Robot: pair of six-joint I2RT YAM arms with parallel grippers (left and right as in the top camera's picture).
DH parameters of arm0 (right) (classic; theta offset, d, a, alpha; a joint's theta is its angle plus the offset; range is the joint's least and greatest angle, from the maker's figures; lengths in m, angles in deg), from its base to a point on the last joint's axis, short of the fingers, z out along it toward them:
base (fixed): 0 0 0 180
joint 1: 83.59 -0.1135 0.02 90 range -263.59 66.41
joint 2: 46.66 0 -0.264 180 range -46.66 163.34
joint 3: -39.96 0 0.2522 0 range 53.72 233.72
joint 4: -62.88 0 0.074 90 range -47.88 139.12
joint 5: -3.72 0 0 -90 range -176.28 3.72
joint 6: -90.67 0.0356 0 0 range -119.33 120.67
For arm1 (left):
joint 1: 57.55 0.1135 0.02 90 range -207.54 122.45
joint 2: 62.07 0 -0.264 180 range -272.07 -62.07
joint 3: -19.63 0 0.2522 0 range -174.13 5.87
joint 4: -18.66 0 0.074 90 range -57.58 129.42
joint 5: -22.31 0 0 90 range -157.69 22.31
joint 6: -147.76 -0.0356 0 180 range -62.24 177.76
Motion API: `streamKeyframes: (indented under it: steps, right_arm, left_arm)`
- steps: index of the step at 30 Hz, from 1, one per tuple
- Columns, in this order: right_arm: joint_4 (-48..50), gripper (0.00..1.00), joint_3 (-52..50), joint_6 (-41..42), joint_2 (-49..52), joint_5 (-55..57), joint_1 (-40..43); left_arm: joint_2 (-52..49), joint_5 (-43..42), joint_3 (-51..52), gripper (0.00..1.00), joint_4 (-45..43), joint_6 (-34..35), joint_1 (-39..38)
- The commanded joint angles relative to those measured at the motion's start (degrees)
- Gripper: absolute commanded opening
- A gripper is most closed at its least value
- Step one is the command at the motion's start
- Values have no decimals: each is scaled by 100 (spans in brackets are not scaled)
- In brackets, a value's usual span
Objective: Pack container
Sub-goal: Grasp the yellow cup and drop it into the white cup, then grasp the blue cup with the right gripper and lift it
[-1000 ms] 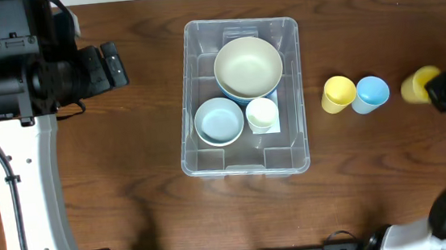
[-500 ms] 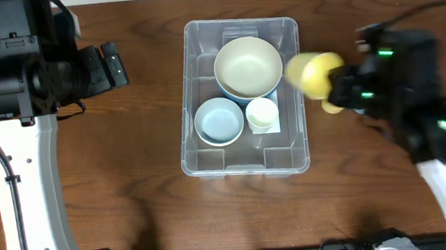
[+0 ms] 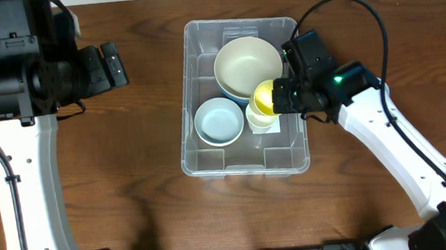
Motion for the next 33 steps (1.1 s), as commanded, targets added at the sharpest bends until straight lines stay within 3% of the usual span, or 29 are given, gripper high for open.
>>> streamKeyframes:
  steps: [1,4,7,13,19,25,33]
  right_arm:
    - [-33,1,-17,2,90,105,-55]
    - [-46,17,-13,-28,85,-24,-105]
    - [-85,45,59,-264,-17,-168,-103]
    - [-155,52,400,-260,-535,-28,345]
    - [-208,52,439,-262,-841,68,1569]
    - [-339,52,389,-264,-584,61,2688]
    - [-424,58,389,-407,155,387,3517]
  left_arm:
    - [0,68,13,98,2,-17,20]
    - [0,68,13,98,2,-17,20]
    - [0,68,13,98,2,-17,20]
    - [0,68,13,98,2,-17,20]
    - [0,68,13,98,2,-17,20]
    - [0,68,13,98,2,-17,20]
    - [0,68,13,98,2,-17,20]
